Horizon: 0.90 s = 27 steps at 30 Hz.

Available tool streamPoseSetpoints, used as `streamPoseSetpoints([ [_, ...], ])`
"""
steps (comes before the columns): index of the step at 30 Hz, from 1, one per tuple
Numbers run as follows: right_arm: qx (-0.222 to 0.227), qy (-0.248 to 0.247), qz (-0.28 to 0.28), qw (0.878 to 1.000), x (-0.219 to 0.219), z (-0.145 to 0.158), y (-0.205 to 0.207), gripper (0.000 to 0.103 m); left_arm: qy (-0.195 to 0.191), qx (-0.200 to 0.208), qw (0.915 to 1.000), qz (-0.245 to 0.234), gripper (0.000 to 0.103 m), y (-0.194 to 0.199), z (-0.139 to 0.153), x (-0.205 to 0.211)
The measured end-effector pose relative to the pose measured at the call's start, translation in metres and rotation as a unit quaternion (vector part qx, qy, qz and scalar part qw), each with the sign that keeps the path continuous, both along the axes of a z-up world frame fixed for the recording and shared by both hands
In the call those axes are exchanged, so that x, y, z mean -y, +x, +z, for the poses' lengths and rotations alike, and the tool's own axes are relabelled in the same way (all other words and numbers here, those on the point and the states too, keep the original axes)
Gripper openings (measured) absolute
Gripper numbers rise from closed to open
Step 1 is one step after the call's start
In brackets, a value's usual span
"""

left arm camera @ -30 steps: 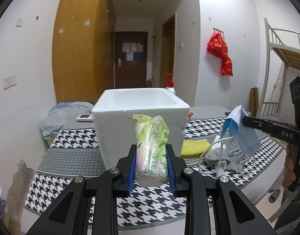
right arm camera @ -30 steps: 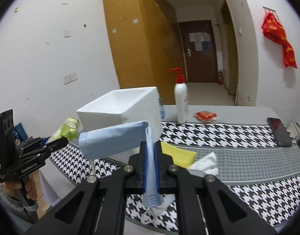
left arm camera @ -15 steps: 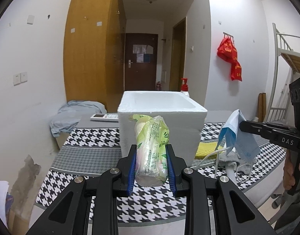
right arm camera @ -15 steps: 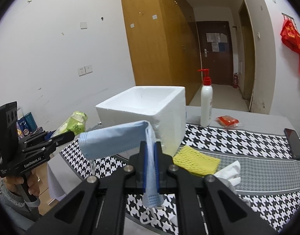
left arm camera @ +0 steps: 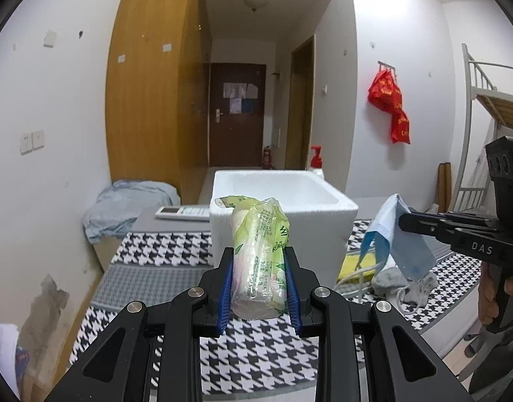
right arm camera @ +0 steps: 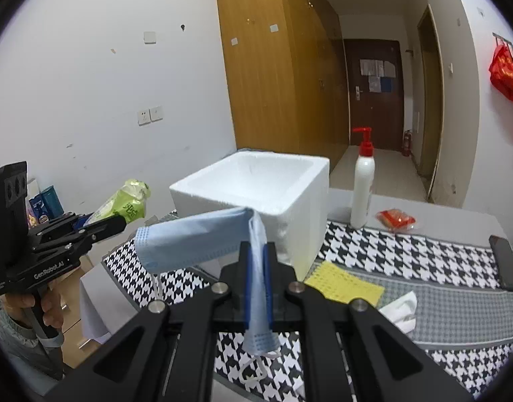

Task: Organize soft objects
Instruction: 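Lift and carry the mask and package over the white foam box with both grippers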

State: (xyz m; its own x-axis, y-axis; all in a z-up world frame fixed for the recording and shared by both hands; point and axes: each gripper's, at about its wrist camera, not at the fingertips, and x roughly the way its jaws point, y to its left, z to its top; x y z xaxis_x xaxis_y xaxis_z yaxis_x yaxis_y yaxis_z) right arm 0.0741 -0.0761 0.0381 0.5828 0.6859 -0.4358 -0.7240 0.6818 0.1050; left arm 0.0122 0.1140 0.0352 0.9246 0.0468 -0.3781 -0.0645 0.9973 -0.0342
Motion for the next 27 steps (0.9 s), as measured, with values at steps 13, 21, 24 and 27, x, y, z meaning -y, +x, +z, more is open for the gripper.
streamPoseSetpoints([
  [13,0.023,0.006,-0.002,1.0,-0.013,0.031,0.013,0.009,0.008,0.022,0.9997,-0.007,0.029,0.02,0.027,-0.008],
  [21,0.032,0.015,-0.011,0.999,-0.02,0.049,0.028,0.009,0.004,0.04,0.9992,-0.004,0.029,0.035,0.044,-0.014],
  [24,0.031,0.012,-0.014,0.999,-0.024,0.051,0.035,0.009,0.005,0.042,0.9991,-0.006,0.029,0.04,0.047,-0.015],
  [27,0.03,0.011,-0.011,0.999,-0.028,0.052,0.039,0.009,0.006,0.041,0.9991,-0.006,0.029,0.045,0.048,-0.014],
])
